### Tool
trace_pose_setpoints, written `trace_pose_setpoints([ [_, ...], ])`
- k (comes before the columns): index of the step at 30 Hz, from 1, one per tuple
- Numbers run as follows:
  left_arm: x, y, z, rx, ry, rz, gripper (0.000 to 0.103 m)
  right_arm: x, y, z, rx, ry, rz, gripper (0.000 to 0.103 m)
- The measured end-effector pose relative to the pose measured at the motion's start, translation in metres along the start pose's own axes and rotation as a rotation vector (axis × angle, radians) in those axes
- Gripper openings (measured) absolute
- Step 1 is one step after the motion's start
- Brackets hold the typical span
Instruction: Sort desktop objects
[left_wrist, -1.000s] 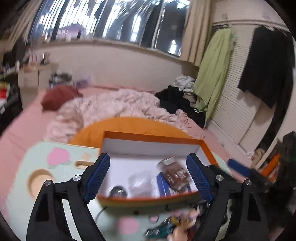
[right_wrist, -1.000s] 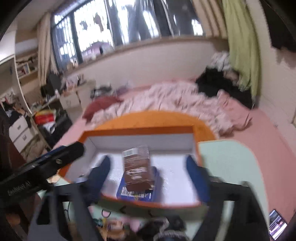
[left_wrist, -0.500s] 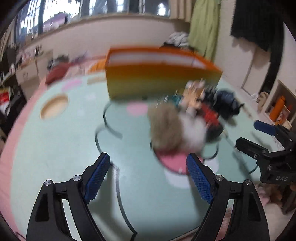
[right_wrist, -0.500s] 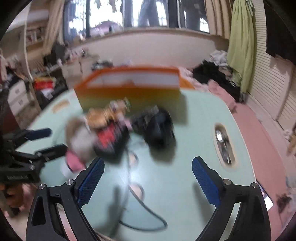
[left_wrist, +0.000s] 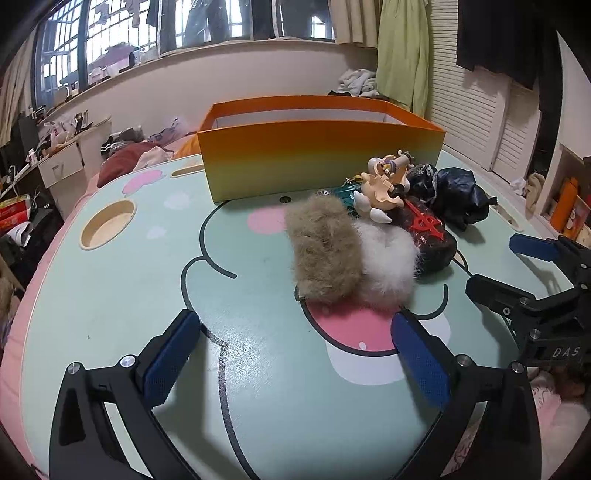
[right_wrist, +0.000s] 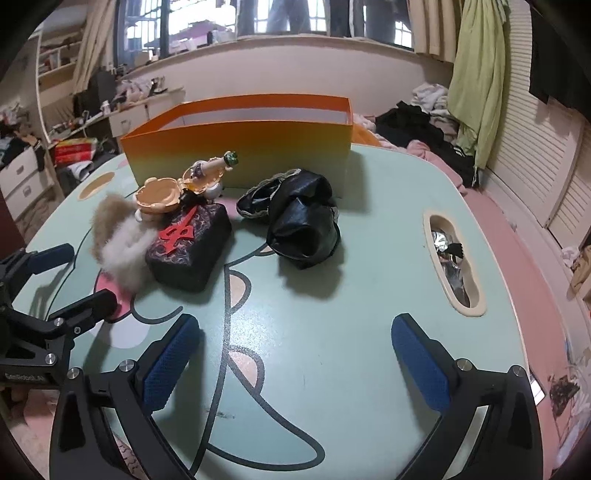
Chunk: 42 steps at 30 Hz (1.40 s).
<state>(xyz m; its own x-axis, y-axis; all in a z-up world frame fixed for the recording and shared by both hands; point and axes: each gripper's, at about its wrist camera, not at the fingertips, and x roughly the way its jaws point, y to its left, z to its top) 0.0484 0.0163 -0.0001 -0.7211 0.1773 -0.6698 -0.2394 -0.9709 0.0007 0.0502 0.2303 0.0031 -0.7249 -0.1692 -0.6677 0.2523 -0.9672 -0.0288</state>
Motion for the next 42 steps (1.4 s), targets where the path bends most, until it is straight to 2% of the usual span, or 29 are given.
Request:
trace_pose_setpoints([
  [21,0.003,0.006,0.002,-0.005,-0.004,0.006,0.102,-0.001,-0.001,0.005,-0.003,-0.008,0.01,0.103],
  [23,0.001,0.01,0.003,-0.019,-0.013,-0.007,0.096,-0.002,-0.002,0.005,-0.003,-0.009,0.013,0.103],
  [25,-0.002,0.012,0.004,-0.027,-0.023,-0.009,0.085,-0.002,-0.002,0.005,-0.004,-0.009,0.015,0.103],
  [27,-0.004,0.015,0.008,-0.031,-0.033,-0.02,0.082,-0.003,-0.002,0.004,-0.005,-0.01,0.015,0.103],
  [30,-0.007,0.015,0.015,-0.032,-0.046,-0.041,0.07,-0.003,-0.002,0.004,-0.004,-0.009,0.015,0.103],
  [34,-0.008,0.02,0.029,-0.062,-0.073,-0.057,0.07,-0.003,-0.002,0.004,-0.004,-0.009,0.016,0.103],
  [36,0.0,0.023,0.036,-0.092,-0.054,-0.075,0.068,-0.003,-0.003,0.005,-0.002,-0.013,0.019,0.103],
  [39,0.016,0.028,0.04,-0.136,0.025,-0.134,0.05,-0.008,-0.009,0.006,0.032,-0.033,0.064,0.101],
  [40,0.019,0.029,0.04,-0.148,0.041,-0.149,0.039,-0.009,-0.012,0.007,0.047,-0.034,0.081,0.098],
  [42,0.021,0.031,0.039,-0.157,0.045,-0.144,0.029,-0.013,-0.023,0.017,0.102,-0.036,0.137,0.091],
])
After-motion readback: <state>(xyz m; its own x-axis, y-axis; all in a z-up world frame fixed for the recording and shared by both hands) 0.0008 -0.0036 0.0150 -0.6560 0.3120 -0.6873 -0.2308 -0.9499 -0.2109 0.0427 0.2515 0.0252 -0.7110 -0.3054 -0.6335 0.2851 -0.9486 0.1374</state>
